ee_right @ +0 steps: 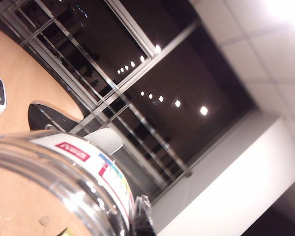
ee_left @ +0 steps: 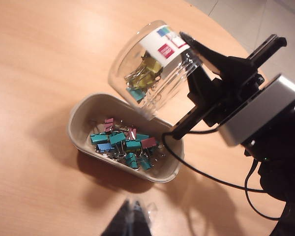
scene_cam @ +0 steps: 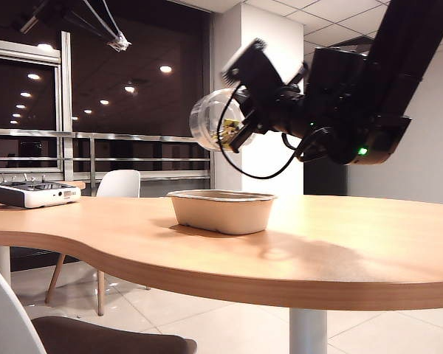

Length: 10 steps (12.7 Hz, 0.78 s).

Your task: Pick up the box filled with clips, pour some clips from it into the rectangular paper box, and then put the clip box back on the table.

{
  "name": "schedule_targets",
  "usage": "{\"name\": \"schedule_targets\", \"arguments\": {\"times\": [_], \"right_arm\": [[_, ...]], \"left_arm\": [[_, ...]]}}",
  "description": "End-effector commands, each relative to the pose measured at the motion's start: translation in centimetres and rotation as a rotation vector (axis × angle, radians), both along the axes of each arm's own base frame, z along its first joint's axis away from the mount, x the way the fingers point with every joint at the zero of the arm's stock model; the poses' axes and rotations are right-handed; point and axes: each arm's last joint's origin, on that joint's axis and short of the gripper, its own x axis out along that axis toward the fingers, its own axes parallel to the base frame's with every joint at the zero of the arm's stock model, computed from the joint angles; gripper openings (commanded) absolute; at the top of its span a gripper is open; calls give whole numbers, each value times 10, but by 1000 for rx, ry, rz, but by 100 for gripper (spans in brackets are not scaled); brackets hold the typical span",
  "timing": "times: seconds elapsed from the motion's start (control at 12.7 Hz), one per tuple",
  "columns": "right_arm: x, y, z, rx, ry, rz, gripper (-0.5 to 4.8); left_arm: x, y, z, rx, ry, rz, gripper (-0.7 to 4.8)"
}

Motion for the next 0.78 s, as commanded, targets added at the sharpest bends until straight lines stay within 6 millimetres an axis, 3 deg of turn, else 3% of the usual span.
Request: {"name": "schedule_targets", "arguments": {"times": [0.08, 0.31, 0.47, 0.78], "right_arm": [[-2, 5, -2, -64, -72, -24, -3], [1, 9, -28, -179, -97, -31, -3], [-2, 15, -29, -365, -268, -90, -3], [-3, 18, -28, -423, -328, -109, -3]], "left_arm": [[-1, 0, 2, -6, -12, -6, -6], [-1, 0, 2, -6, -12, -6, -6], [-1, 0, 2, -4, -13, -7, -6], [-1, 0, 2, 11, -25, -16, -6]]}}
